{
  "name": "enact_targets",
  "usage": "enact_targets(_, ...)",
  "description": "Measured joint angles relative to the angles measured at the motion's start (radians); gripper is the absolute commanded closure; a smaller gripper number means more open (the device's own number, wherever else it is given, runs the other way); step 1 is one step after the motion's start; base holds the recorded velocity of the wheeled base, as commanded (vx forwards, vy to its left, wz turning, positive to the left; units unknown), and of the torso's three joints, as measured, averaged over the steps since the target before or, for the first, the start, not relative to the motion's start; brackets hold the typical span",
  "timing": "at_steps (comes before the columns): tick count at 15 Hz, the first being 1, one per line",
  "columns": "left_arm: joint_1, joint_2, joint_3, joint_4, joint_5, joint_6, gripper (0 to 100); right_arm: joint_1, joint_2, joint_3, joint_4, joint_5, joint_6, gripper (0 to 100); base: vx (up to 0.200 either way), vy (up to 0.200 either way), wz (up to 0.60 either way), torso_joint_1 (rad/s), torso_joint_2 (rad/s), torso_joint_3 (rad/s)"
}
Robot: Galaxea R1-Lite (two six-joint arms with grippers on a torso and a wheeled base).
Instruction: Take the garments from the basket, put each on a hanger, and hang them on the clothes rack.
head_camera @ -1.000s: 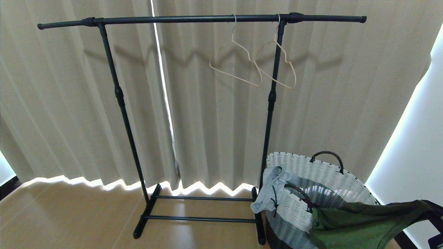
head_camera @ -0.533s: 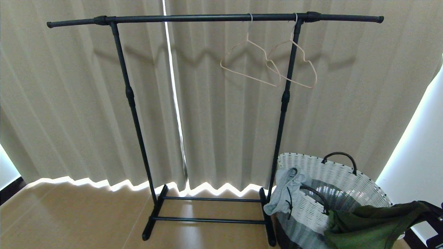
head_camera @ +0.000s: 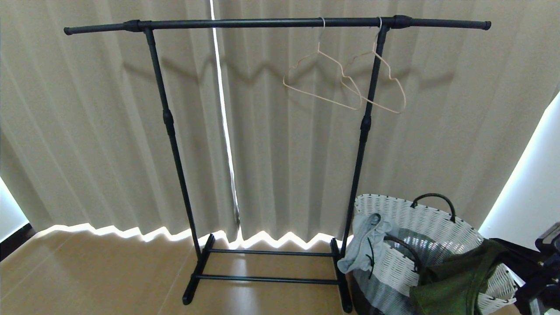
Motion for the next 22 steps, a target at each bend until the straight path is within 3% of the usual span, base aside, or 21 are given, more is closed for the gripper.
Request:
enact_targets(3,-0.002,0.007,-0.017,0.003,-0.115,0.08,0,0.148,0.053,-0.157,0.113,0.006,0.119,100,0.0,0.0,0.0,0.0,0.0,0.0)
enact_targets(6,-0.003,0.07,-0.099,0.002,-0.151,0.093,0,0.28,0.119,-0.304,0.177,0.068,0.32,100,0.0,0.0,0.0,0.0,0.0,0.0)
enact_targets(10,-0.061,0.394,-0.345,-0.079,-0.17,0.038,0,0.327,0.181,-0.386,0.172,0.16,0.377,100,0.0,0.0,0.0,0.0,0.0,0.0)
enact_targets(12,-0.168,0.6,-0.421,-0.195,-0.171,0.002,0,0.335,0.194,-0.411,0.17,0.188,0.379,100,0.0,0.0,0.0,0.0,0.0,0.0)
enact_targets(15,-0.422,0.886,-0.489,-0.346,-0.126,-0.033,0,0.391,0.204,-0.459,0.169,0.197,0.392,100,0.0,0.0,0.0,0.0,0.0,0.0)
enact_targets(18,-0.692,1.093,-0.519,-0.434,0.029,-0.077,0,0.44,0.219,-0.491,0.169,0.197,0.412,100,0.0,0.0,0.0,0.0,0.0,0.0)
enact_targets(20,-0.843,1.233,-0.538,-0.512,0.135,-0.163,0,0.461,0.224,-0.518,0.168,0.198,0.441,100,0.0,0.0,0.0,0.0,0.0,0.0)
enact_targets(22,-0.963,1.369,-0.576,-0.563,0.193,-0.234,0,0.471,0.226,-0.527,0.168,0.199,0.444,100,0.0,0.0,0.0,0.0,0.0,0.0)
